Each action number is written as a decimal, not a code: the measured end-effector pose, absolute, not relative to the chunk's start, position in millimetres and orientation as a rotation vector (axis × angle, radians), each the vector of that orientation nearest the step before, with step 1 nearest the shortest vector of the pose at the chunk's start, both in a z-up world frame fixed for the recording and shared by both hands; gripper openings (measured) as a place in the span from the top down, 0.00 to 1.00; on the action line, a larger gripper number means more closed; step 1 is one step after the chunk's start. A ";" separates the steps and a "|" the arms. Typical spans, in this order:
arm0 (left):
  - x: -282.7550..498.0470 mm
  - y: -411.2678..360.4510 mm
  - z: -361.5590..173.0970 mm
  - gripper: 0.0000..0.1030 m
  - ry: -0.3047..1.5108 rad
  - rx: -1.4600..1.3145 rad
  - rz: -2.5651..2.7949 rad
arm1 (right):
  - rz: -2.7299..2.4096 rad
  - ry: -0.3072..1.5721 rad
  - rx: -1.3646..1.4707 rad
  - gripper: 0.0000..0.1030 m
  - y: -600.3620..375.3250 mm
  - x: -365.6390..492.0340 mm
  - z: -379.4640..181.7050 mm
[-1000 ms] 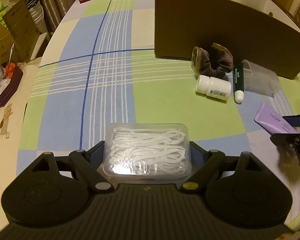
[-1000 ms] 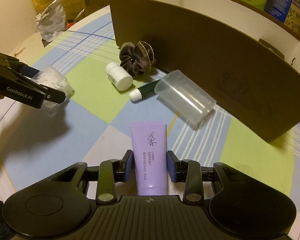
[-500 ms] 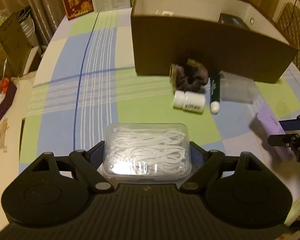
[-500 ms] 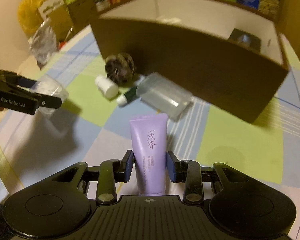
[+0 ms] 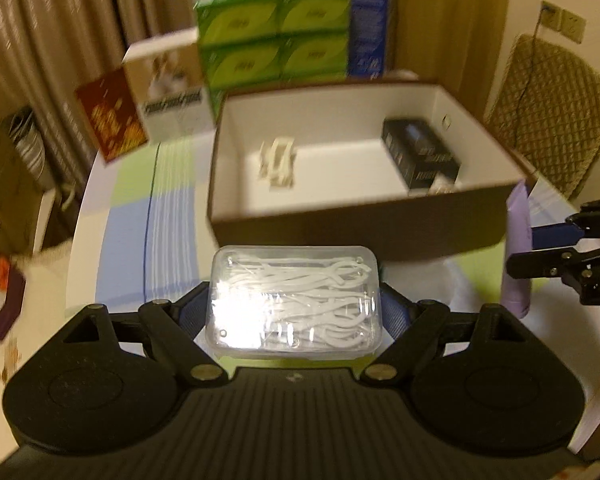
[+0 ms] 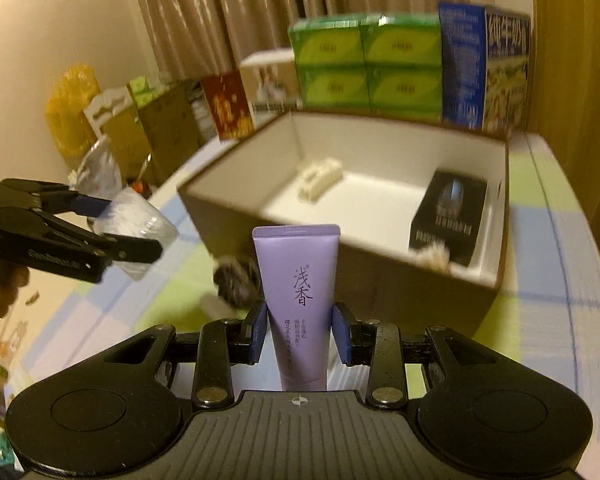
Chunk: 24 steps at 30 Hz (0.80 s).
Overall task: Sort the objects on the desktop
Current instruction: 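Carry the purple tube with the right tool into the brown box while the left tool carries the floss box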
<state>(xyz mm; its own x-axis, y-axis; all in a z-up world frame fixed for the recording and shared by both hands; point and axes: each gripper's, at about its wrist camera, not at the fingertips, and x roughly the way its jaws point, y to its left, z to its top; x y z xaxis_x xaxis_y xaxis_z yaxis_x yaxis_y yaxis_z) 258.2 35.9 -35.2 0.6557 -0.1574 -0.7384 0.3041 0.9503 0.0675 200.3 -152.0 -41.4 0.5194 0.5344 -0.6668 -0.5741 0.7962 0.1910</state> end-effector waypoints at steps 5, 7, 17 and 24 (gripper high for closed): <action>286.4 20.4 -13.2 0.19 0.751 0.220 -0.295 | 0.662 0.734 0.015 0.69 -154.1 225.0 -10.1; 300.5 16.0 -6.1 0.19 0.732 0.223 -0.309 | 0.658 0.717 0.038 0.69 -153.5 238.3 2.1; 376.3 -13.7 -1.1 0.19 0.715 0.217 -0.363 | 0.574 0.740 0.115 0.69 -139.4 320.6 11.3; 422.4 -30.8 -31.4 0.19 0.766 0.249 -0.375 | 0.493 0.877 0.181 0.69 -136.7 370.3 -33.1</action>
